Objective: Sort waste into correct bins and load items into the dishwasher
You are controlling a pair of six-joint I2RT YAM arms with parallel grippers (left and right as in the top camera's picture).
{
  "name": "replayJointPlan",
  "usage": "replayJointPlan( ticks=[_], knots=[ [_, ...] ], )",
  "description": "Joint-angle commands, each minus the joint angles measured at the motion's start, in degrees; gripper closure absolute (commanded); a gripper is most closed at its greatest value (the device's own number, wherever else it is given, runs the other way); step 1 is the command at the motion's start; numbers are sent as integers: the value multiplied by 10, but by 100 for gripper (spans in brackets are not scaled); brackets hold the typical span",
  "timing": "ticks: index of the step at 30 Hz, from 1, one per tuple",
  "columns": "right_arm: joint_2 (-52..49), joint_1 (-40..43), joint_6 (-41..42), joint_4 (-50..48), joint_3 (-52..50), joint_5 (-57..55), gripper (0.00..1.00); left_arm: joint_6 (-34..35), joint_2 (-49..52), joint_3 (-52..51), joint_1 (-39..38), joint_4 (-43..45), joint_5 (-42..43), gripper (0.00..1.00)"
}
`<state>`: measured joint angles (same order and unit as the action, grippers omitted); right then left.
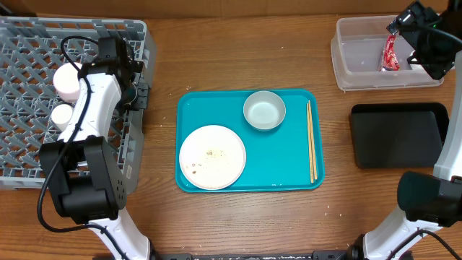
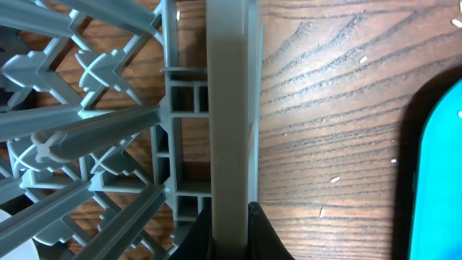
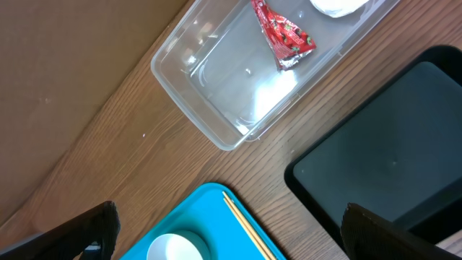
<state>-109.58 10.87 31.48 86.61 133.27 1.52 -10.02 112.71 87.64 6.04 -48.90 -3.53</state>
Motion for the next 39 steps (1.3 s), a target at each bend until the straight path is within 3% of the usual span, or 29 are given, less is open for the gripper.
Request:
replayJointPlan(
  ticks=[1,3,4,5,6,7,16,24,28,35,39],
  knots=[
    [0,1,3,-1,5,1,0,-50,9,-10,-8,25,-7,96],
    [0,1,3,-2,5,1,0,-40,9,-10,-8,28,-7,94],
    [0,1,3,-2,5,1,0,-38,9,-10,-8,29,-7,78],
    [0,1,3,-2,5,1,0,-38,9,-10,-8,30,-7,37],
    [0,1,3,-2,5,1,0,-38,9,-9,-8,30,-7,4],
    [0,1,3,-2,5,1,0,-36,9,-8,-8,28,-6,1],
    [0,1,3,-2,5,1,0,-13,9,54,-8,-40,-7,0],
    [0,1,3,-2,5,1,0,62,8,256,-8,-155,41,0],
    [0,1,3,-2,5,1,0,106,8,363,-8,-208,151,0],
    [0,1,3,-2,5,1,0,130,9,429,-12,-287,499,0],
    [0,1,3,-1,5,1,0,52,9,421,-54,-333,551,0]
  ],
)
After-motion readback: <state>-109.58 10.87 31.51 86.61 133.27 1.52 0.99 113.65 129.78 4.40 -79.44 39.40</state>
